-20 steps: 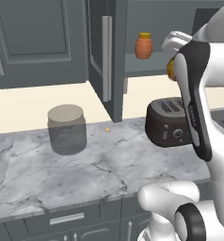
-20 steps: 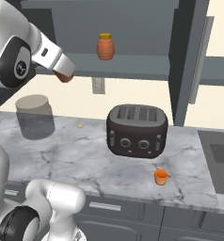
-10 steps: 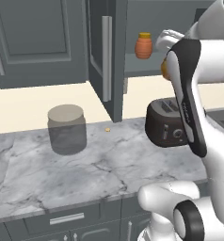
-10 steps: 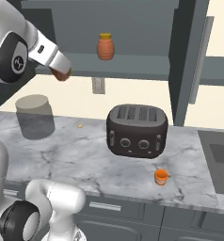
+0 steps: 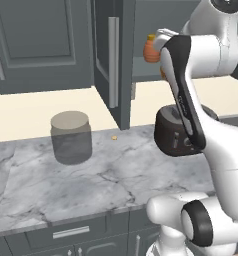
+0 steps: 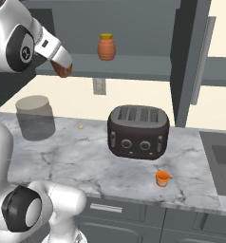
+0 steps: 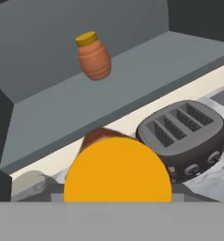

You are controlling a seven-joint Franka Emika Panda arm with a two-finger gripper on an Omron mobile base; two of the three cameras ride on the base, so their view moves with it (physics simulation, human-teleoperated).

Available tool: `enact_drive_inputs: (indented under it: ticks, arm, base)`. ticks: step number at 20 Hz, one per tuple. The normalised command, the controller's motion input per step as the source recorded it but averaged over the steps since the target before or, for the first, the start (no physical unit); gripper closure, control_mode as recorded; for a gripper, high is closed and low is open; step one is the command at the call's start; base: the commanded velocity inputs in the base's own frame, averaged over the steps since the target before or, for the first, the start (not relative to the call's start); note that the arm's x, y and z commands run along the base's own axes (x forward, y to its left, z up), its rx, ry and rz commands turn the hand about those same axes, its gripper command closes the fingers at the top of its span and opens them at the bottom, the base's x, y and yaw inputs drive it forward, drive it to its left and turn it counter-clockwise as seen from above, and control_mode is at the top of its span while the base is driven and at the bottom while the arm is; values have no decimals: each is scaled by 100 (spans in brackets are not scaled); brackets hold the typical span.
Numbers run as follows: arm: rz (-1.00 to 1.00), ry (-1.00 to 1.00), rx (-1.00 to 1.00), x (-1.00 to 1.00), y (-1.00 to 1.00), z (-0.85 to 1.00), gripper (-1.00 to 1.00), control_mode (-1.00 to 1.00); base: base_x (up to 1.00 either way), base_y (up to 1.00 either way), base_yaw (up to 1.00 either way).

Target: Pick the jam and honey bottle from the counter and place them in the cabinets closest to them.

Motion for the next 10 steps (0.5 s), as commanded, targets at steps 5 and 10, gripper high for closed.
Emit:
enact_drive_inputs:
  ticks: [5,10]
  arm:
    - [0,3,1,48,9,0,100,-100]
    - [0,0,2,44,7,0,100,-100]
  base:
    - [0,0,0]
    - [0,0,0]
